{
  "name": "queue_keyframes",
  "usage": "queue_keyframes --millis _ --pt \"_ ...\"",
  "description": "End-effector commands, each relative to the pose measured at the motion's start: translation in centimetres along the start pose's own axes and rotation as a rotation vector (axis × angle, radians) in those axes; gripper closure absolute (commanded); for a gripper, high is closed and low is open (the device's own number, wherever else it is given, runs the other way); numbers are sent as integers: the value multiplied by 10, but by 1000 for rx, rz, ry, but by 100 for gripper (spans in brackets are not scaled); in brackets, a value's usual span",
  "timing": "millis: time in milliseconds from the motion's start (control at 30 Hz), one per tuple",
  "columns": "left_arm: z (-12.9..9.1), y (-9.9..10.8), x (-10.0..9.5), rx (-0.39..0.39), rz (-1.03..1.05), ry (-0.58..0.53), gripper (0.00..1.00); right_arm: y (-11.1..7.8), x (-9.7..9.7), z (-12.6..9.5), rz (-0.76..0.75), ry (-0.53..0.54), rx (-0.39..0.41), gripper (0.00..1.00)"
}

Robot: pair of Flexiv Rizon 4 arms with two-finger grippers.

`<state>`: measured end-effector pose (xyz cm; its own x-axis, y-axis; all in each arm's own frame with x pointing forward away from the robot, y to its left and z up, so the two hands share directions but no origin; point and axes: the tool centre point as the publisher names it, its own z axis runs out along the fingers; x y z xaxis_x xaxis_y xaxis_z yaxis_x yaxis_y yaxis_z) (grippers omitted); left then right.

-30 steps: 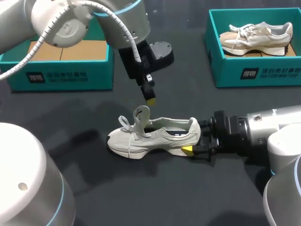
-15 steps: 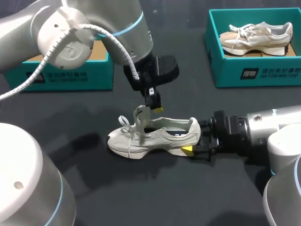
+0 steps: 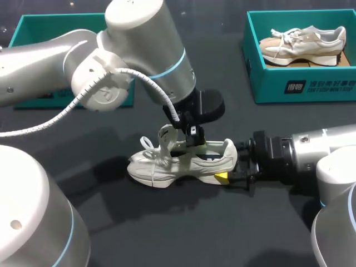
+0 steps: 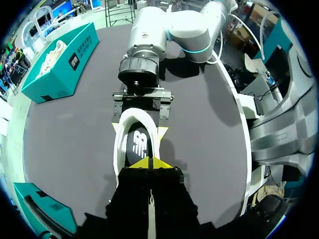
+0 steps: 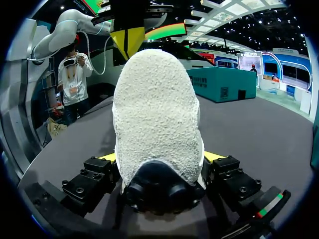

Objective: Take the shoe out of the shoebox, open the shoe tongue, remove and reinsert the insole, then place the shoe into the shoebox

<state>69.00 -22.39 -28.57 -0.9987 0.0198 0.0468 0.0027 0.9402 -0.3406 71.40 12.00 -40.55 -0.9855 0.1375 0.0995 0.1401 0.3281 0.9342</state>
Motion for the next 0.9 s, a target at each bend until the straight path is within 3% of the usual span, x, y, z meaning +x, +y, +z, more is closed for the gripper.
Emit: queue_keyframes --millis 33,167,367,633,900 --pt "0 0 0 0 0 -1 100 0 1 -1 0 -2 2 100" --pt "30 -3 -5 -40 32 4 100 0 1 -1 0 -2 2 100" --pt "55 -3 -10 -62 44 23 100 0 1 -1 0 -2 2 100" --pt "71 -1 -17 -103 29 38 100 0 1 -1 0 -2 2 100" --pt "79 17 -16 -152 14 81 100 0 1 -1 0 -2 2 100"
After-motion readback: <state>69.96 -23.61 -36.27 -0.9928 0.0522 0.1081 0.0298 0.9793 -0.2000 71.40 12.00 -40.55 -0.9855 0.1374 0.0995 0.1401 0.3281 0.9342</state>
